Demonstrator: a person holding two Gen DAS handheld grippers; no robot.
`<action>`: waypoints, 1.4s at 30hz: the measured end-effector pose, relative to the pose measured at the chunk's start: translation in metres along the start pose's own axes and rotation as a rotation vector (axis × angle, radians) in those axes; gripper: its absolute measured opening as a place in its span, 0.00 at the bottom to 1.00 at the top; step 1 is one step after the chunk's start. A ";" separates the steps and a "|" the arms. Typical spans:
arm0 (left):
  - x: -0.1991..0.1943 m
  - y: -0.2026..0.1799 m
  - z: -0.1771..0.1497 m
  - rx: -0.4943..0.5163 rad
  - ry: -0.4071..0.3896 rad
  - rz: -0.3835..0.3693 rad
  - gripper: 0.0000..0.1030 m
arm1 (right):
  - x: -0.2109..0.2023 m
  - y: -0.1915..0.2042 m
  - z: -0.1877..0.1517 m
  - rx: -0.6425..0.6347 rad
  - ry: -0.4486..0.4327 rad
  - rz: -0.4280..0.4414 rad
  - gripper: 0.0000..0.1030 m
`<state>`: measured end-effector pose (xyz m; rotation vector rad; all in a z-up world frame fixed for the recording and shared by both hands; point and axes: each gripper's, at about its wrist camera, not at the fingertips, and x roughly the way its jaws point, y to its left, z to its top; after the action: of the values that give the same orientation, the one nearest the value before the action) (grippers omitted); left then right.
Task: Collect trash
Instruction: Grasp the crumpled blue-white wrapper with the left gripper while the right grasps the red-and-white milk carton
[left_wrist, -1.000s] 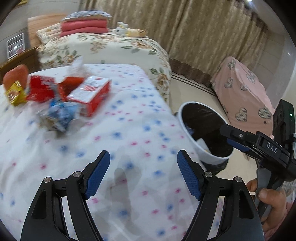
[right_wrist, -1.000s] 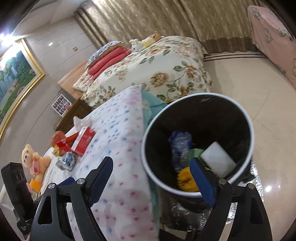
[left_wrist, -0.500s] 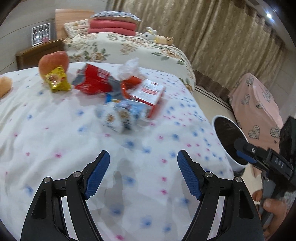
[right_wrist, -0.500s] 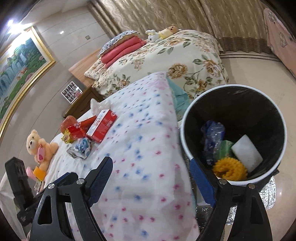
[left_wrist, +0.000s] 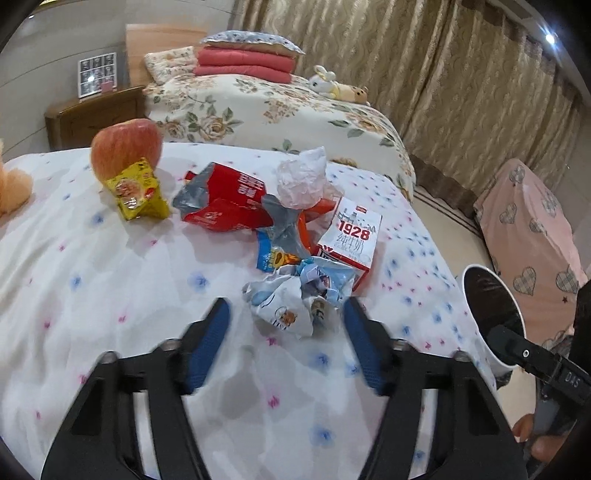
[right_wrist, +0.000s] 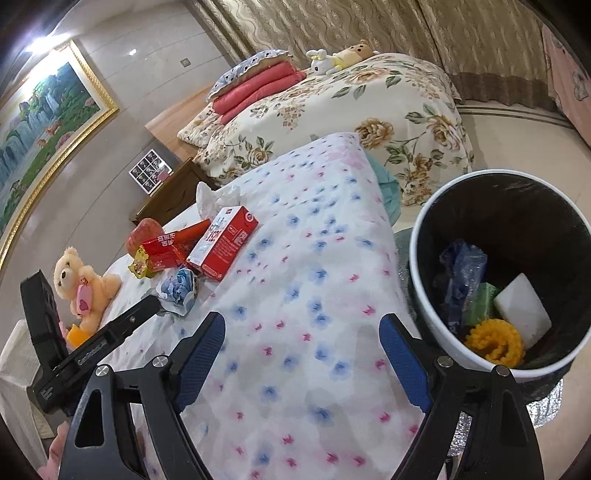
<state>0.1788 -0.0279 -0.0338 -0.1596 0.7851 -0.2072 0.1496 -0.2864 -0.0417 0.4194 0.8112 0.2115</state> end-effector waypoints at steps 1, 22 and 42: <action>0.004 0.000 0.001 0.011 0.011 -0.014 0.45 | 0.002 0.002 0.001 -0.002 0.001 0.002 0.84; -0.030 0.091 -0.015 -0.141 -0.012 -0.074 0.22 | 0.094 0.097 0.018 -0.081 0.002 -0.052 0.77; -0.022 0.082 -0.016 -0.080 0.042 -0.210 0.22 | 0.083 0.100 0.005 -0.144 0.070 -0.120 0.63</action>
<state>0.1623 0.0560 -0.0475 -0.3150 0.8190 -0.3786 0.2072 -0.1696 -0.0487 0.2281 0.8808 0.1725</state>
